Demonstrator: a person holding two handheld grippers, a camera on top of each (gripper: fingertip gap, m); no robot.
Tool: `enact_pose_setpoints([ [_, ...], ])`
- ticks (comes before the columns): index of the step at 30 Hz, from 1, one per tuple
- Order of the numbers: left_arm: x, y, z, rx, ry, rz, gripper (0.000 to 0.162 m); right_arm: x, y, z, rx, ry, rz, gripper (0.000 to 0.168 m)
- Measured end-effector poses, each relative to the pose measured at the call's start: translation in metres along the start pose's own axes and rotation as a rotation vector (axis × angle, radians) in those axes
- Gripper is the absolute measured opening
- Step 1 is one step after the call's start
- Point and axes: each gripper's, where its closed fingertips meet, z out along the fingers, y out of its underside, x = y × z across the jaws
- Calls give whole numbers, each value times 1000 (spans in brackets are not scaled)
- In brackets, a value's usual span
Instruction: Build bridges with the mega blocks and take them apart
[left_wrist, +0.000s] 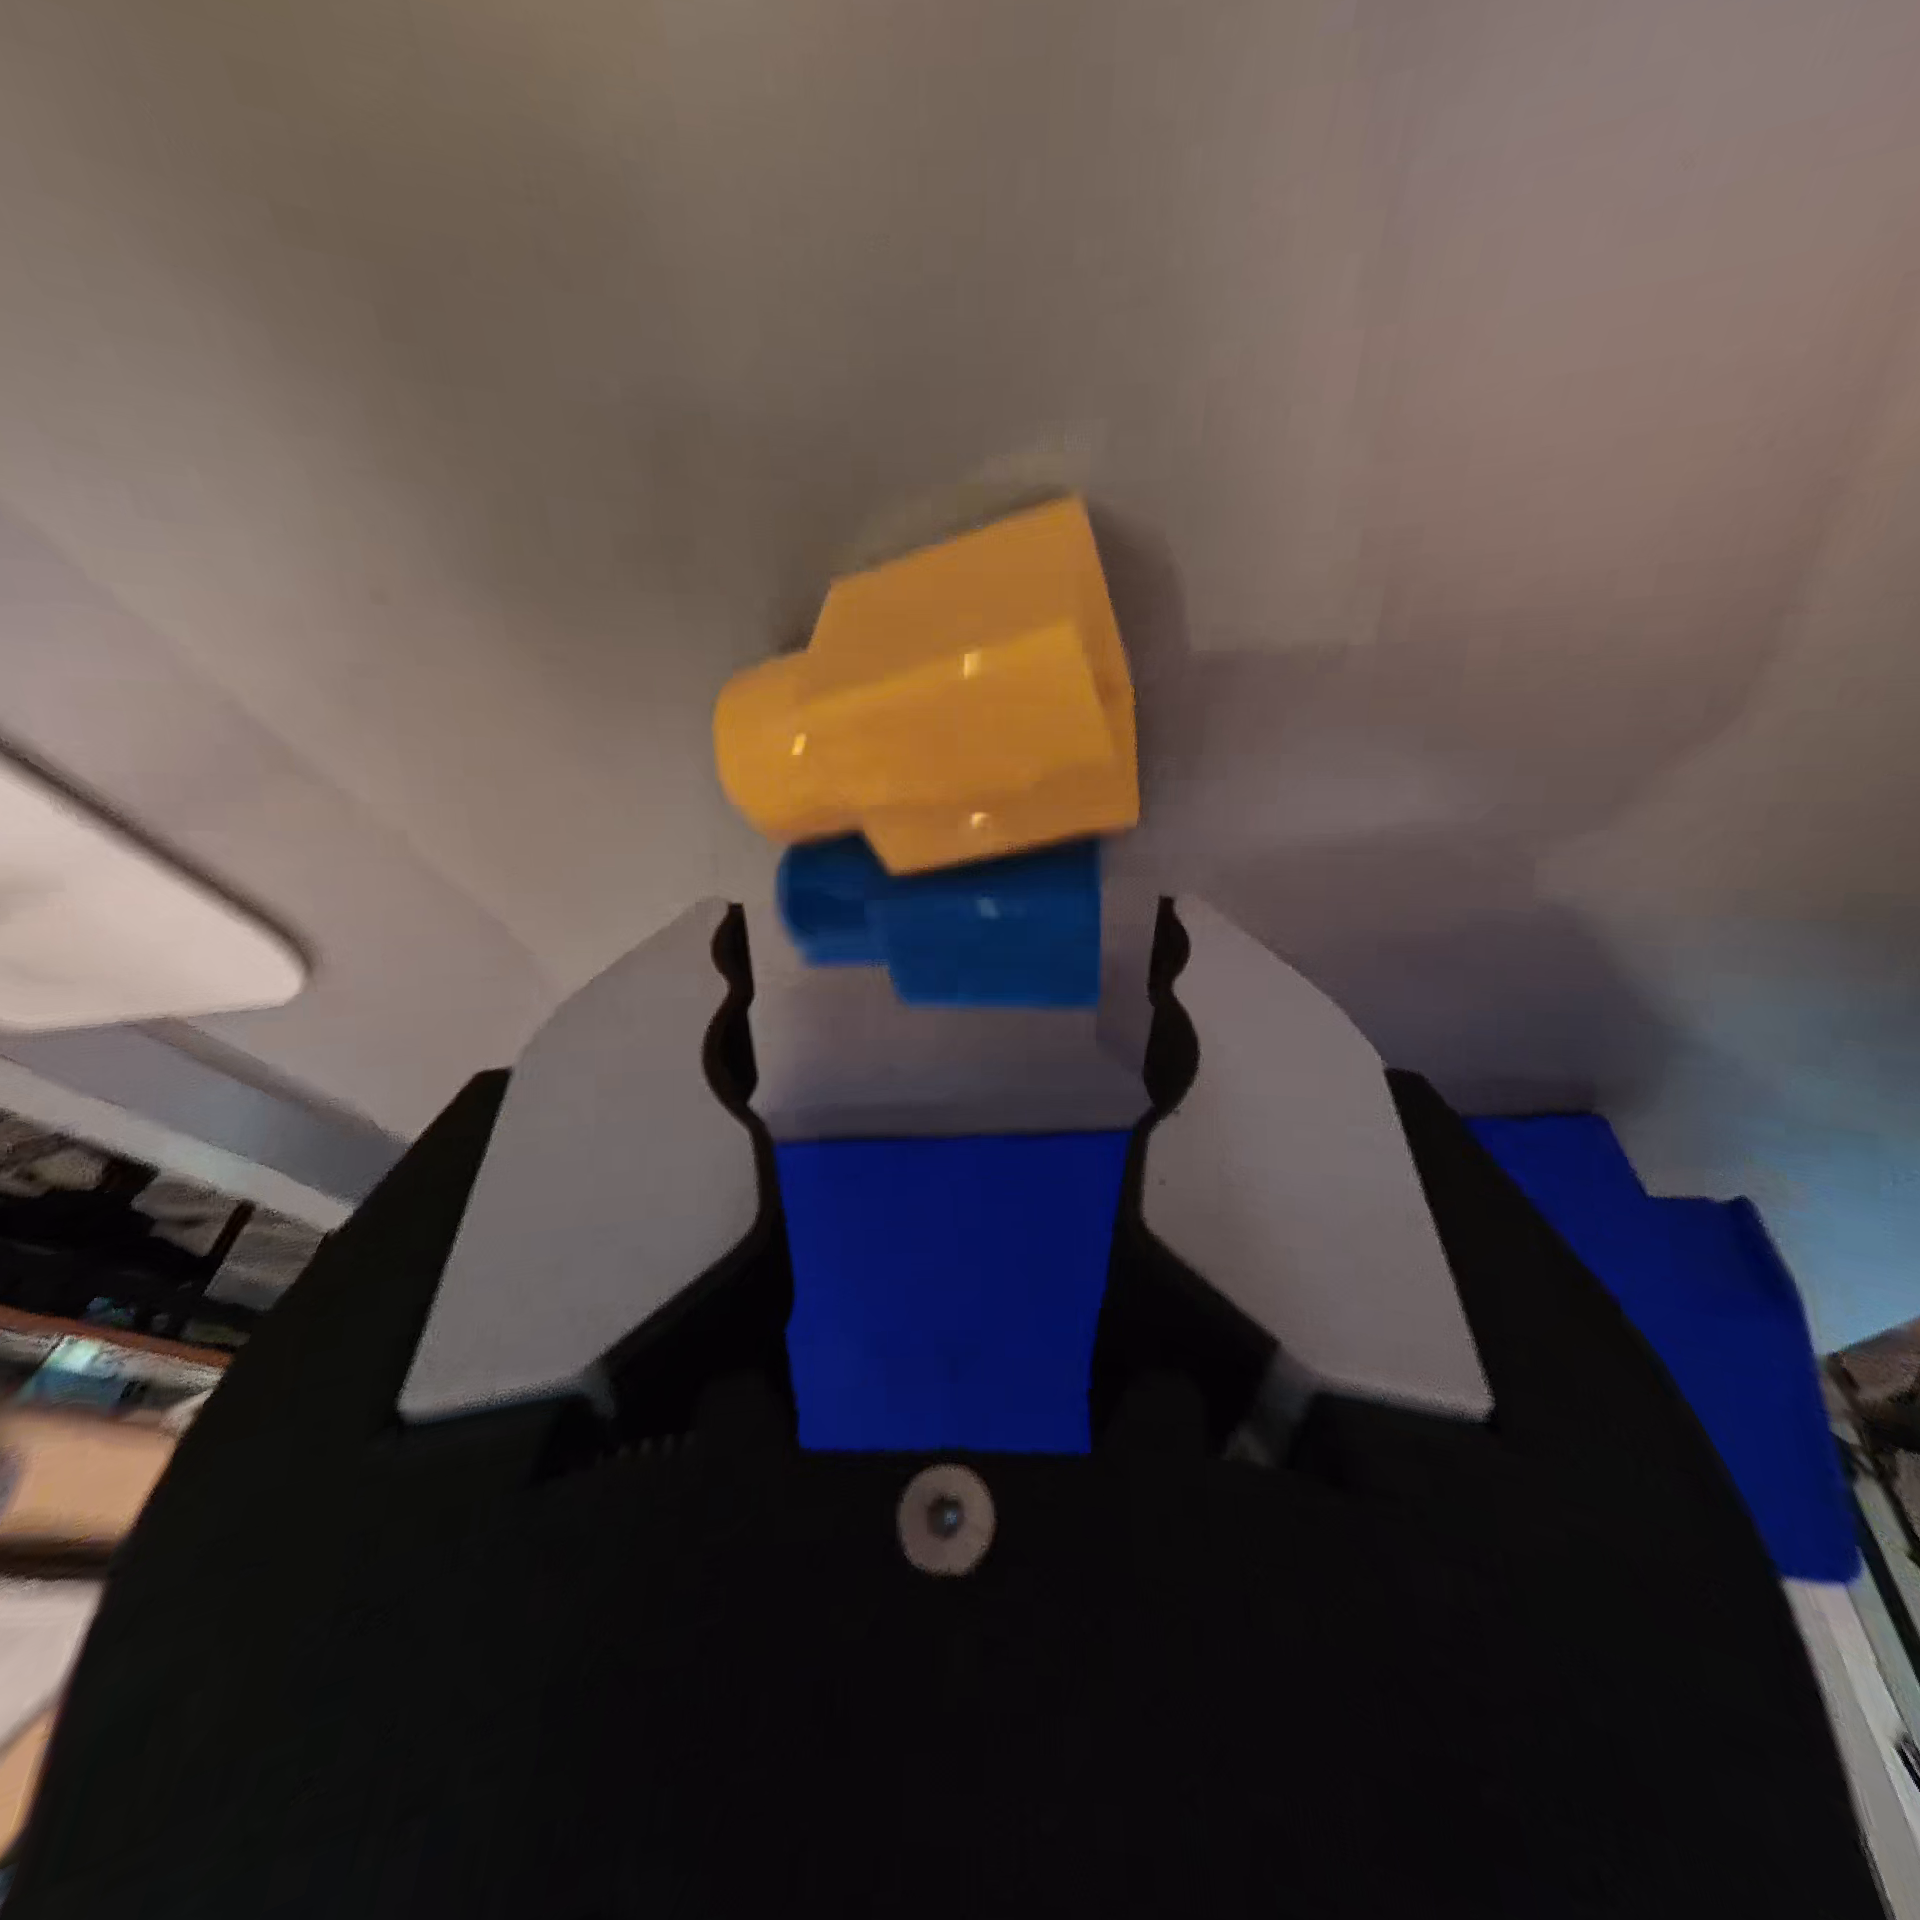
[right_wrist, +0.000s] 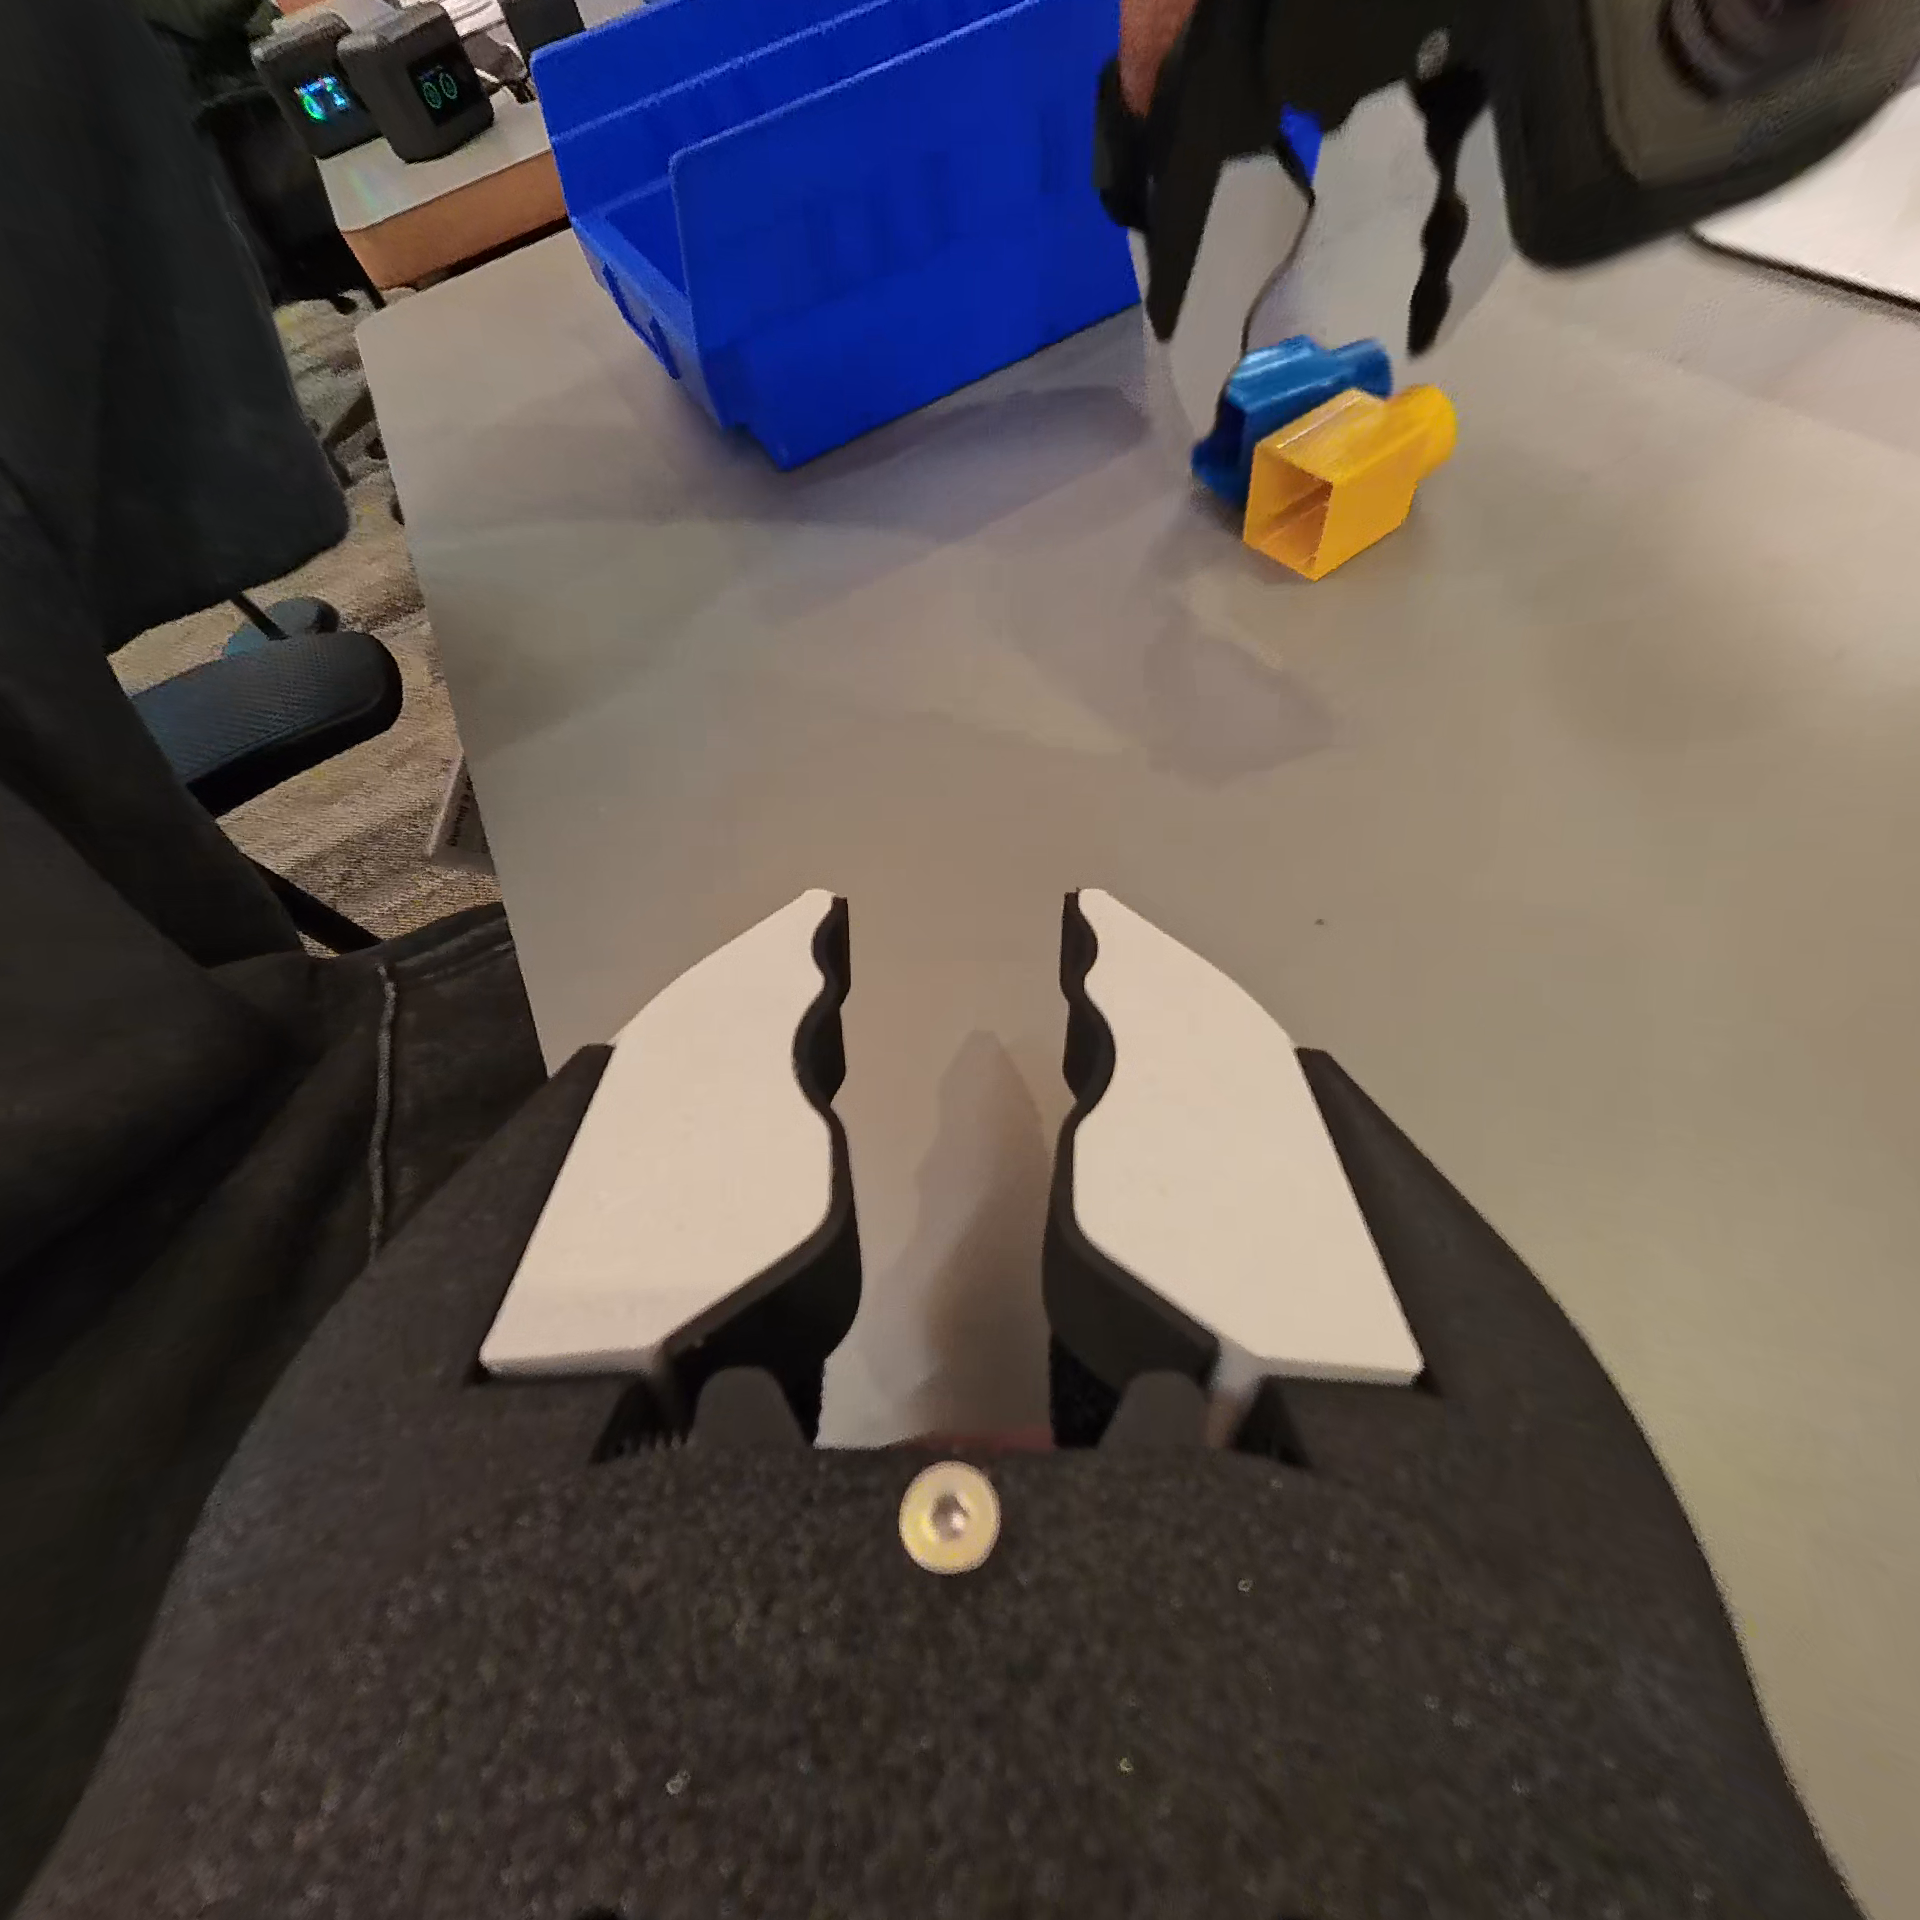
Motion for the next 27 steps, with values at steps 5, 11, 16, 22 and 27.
enact_pose_setpoints([
  [5,13,33,-56,144,-52,-144,74,0,-2,0,10,-23,20,39],
  [11,43,125,-113,373,-235,-513,77,-3,-6,1,24,-50,36,39],
  [16,70,222,-66,340,-377,-977,82,-5,-6,6,17,-70,35,39],
  [22,79,266,24,40,-282,-809,81,-6,-5,14,0,-83,24,39],
  [27,42,285,58,-72,-183,-626,80,-5,-6,19,-16,-74,0,39],
])
